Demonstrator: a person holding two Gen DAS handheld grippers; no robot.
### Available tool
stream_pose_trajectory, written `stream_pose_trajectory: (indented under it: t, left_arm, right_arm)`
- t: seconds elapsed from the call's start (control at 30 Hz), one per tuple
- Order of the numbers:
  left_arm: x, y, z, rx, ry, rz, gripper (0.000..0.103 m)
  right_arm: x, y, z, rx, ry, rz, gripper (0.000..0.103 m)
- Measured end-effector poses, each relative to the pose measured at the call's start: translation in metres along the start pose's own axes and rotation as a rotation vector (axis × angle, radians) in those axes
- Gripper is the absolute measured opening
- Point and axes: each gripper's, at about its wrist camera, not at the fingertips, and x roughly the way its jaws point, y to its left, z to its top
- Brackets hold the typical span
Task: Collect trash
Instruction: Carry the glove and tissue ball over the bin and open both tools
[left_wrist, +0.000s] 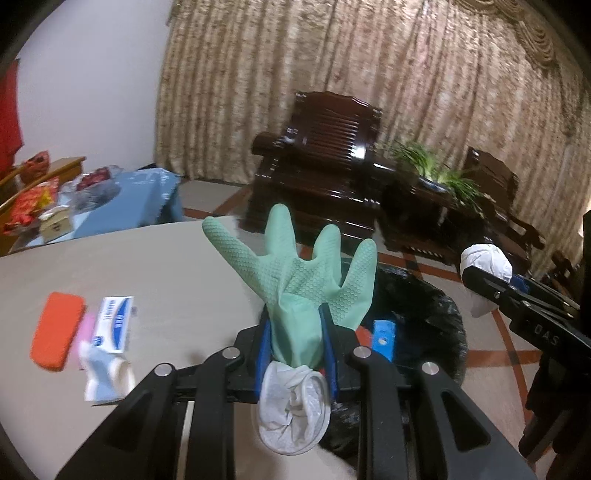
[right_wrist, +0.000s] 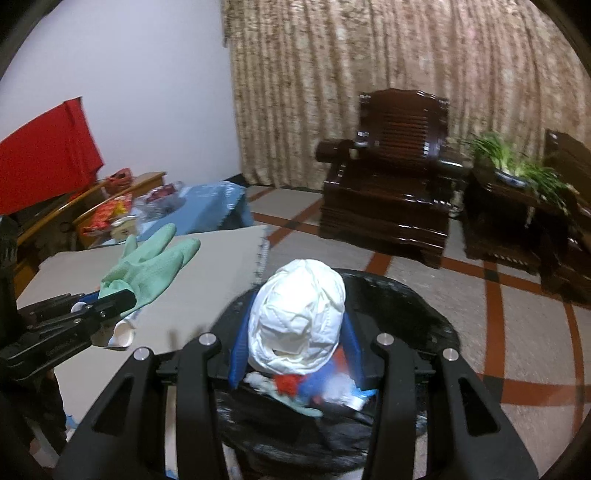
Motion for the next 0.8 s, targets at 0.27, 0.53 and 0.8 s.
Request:
stream_pose_trajectory:
  t: [0.27, 0.53, 0.8]
  left_arm:
    - [0.039, -0.041, 0.003, 0.061, 0.03, -0.067, 0.024]
    - [0.092, -0.068, 0.009, 0.102, 0.07, -0.127, 0.024]
    - [0.122, -0.06, 0.014, 0.058, 0.108, -0.163, 0.058]
  right_arm:
    - [0.002, -0.035, -0.014, 0.047, 0.02, -0.07, 0.041]
    - [0.021, -0.061, -0.025, 0.084, 0.058, -0.105, 0.042]
    - [0.05, -0.08, -0.032, 0.103, 0.097, -0.148, 0.086]
